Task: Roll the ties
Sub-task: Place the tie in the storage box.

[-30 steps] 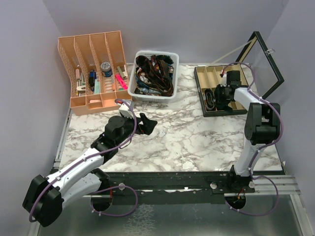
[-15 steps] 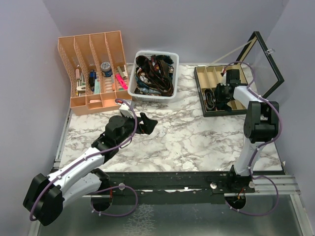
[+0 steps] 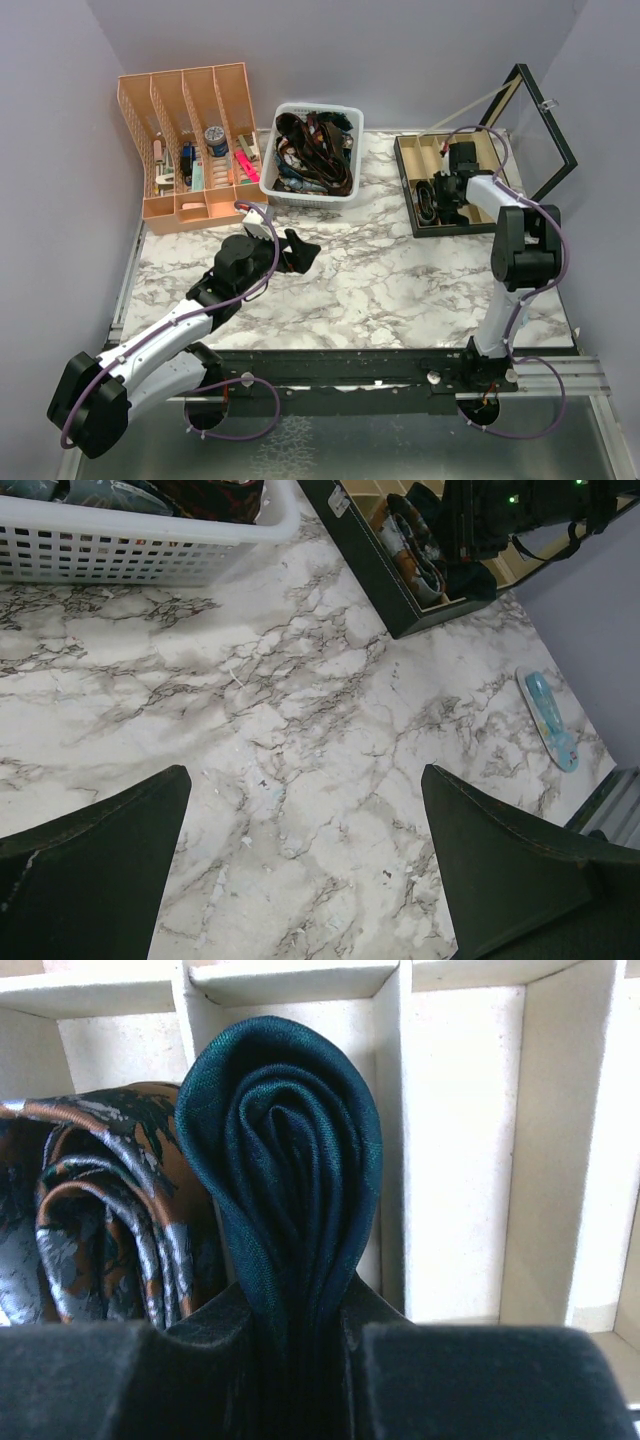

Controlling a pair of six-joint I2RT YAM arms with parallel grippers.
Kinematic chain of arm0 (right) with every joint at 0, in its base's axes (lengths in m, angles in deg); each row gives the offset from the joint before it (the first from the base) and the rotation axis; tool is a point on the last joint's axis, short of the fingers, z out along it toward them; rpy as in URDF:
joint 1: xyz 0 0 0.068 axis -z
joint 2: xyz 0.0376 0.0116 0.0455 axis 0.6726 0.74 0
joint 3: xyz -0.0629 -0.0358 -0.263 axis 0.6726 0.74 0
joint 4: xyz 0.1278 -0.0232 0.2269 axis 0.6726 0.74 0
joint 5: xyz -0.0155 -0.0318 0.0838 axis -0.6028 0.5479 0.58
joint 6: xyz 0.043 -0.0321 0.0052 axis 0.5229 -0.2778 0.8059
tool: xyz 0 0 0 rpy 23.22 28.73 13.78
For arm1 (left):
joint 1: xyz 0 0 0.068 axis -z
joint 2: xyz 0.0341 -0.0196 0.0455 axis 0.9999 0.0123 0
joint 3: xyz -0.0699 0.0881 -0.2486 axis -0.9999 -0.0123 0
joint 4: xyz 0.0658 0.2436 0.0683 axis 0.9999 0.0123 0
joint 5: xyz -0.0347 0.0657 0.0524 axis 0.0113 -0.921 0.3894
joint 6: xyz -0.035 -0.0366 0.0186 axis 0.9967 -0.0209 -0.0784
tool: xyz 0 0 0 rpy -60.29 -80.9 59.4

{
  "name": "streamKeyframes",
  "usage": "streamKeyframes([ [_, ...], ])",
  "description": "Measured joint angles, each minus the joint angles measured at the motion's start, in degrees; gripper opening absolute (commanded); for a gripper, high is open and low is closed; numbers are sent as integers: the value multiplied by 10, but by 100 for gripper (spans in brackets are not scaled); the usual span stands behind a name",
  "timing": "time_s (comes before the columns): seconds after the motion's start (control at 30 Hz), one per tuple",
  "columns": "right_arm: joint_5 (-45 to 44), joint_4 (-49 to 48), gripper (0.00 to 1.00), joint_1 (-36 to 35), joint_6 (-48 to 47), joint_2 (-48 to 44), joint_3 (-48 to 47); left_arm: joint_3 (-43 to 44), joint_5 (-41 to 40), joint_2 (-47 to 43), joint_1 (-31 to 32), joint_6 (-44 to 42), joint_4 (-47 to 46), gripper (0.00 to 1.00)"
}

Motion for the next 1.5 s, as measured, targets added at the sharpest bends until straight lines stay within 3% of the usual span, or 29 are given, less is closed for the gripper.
streamKeyframes([
  [0.47, -21, 5, 1, 0, 48, -154, -4, 0, 4, 1, 0, 0, 0, 99],
  [0.97, 74, -54, 1, 17, 153, -120, 83, 0, 9, -5, -3, 0, 0, 99],
  [1.5, 83, -92, 1, 46, 97, -101, 130, 0, 15, 14, -3, 3, -3, 99],
])
